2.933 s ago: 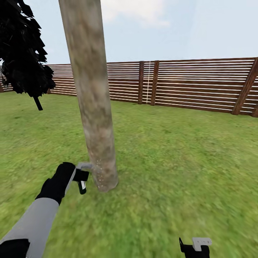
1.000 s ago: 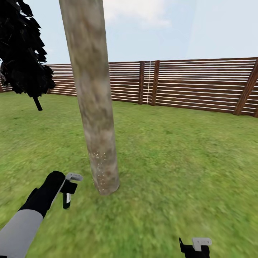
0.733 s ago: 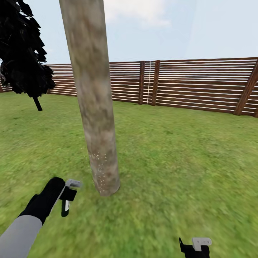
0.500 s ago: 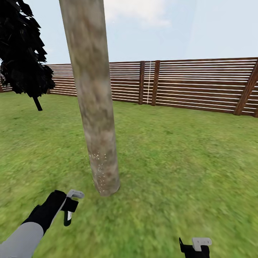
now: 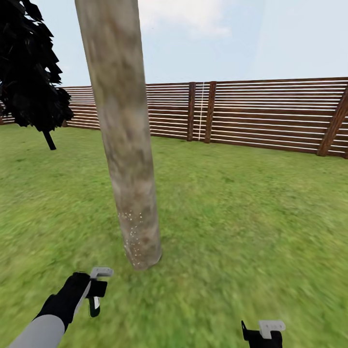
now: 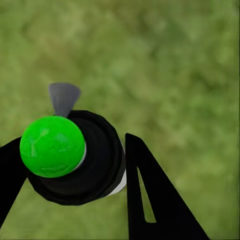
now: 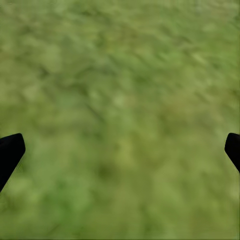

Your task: In the garden, pick up the pesticide atomizer on the floor and spray pesticide onto both trees until each tree trunk is fully covered.

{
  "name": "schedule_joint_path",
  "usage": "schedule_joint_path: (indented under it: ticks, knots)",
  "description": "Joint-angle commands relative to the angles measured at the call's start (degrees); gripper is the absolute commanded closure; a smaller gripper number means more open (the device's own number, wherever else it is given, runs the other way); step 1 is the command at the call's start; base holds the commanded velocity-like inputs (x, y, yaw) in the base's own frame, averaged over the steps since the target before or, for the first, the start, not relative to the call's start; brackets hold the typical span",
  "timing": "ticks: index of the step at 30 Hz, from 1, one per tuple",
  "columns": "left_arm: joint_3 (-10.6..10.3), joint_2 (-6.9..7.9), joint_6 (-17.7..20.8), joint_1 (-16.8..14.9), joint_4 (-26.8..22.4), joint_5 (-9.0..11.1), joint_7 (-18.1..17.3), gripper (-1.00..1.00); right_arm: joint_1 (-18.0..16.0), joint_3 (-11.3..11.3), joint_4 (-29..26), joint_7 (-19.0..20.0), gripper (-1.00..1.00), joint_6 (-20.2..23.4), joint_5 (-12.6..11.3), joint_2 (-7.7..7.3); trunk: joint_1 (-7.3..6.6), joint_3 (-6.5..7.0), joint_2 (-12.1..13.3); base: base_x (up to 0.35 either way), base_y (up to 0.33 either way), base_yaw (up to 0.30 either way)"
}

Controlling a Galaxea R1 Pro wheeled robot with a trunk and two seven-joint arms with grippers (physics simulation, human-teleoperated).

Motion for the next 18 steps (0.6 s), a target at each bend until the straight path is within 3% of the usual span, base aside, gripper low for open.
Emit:
schedule_joint_path:
  ticks: [1,6,13,18]
  knots:
    - [0.3,-0.04,-0.4,0.2,0.4,0.0,0.5,1.00,0.0,0.0,0.0,0.0,-1.00,0.0,0.0,0.00,0.00,0.01,0.0,0.308,0.000,0.000]
    - [0.6,-0.16,-0.7,0.4,0.7,0.4,7.6,1.00,0.0,0.1,0.0,0.0,-1.00,0.0,0.0,0.04,0.00,-0.03,0.0,0.084,0.000,0.076]
    - [0.4,-1.88,-0.9,0.4,2.7,0.5,7.7,1.00,0.0,0.1,0.0,0.0,-1.00,0.0,0.0,0.07,0.00,-0.23,0.0,0.002,-0.035,0.245]
    - [0.5,-2.18,-0.8,0.3,1.7,0.5,8.2,1.00,0.0,0.0,0.0,0.0,-1.00,0.0,0.0,-0.07,0.00,-0.25,0.0,-0.084,-0.242,0.033]
